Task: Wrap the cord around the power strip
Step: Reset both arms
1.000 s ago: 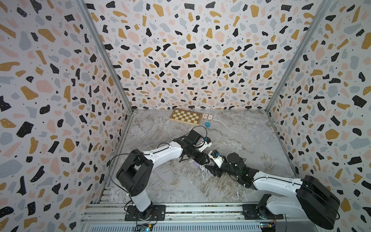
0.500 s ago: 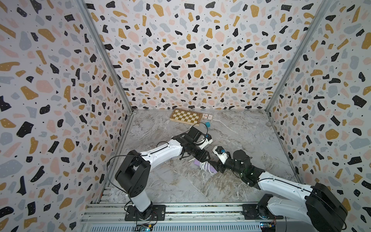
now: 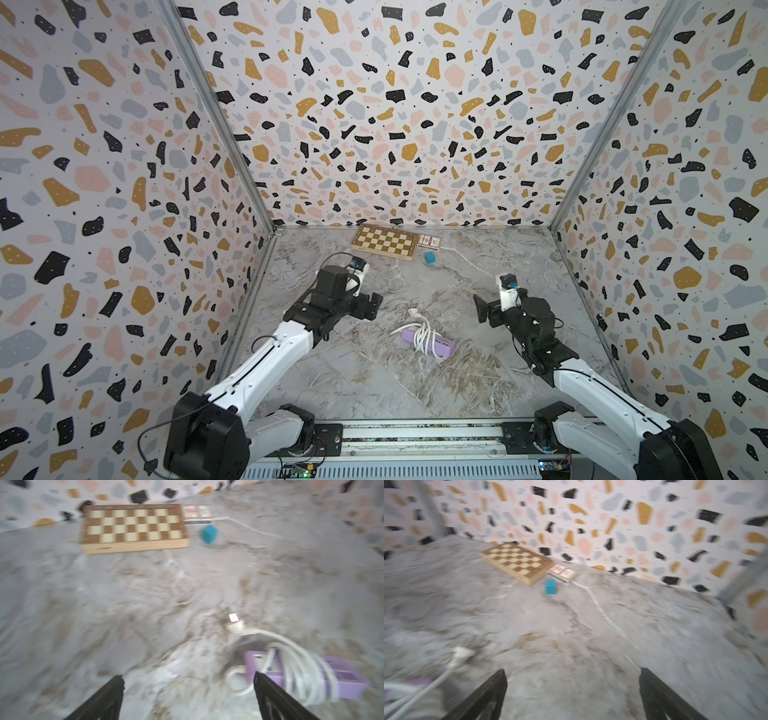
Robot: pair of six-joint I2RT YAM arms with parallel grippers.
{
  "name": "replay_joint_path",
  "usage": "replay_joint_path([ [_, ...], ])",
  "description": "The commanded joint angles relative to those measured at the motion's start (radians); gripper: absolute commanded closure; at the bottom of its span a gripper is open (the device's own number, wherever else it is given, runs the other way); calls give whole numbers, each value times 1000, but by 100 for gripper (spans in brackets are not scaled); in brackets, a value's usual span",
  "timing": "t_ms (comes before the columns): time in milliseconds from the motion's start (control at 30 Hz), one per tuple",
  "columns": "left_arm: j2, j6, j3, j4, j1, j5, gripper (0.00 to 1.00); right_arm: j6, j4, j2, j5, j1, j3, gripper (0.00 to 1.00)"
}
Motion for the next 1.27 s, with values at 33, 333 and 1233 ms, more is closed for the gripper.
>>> replay_joint_path([
  [33, -34, -37, -167, 311, 109, -314, 1, 36, 179, 44, 241, -92, -97, 0],
  [333, 251, 78, -317, 804, 232, -323, 1, 19, 655, 381, 30, -244, -158, 0],
  [1233, 332, 37, -439, 1083, 283, -285, 1, -57, 761, 506, -152, -246, -160, 0],
])
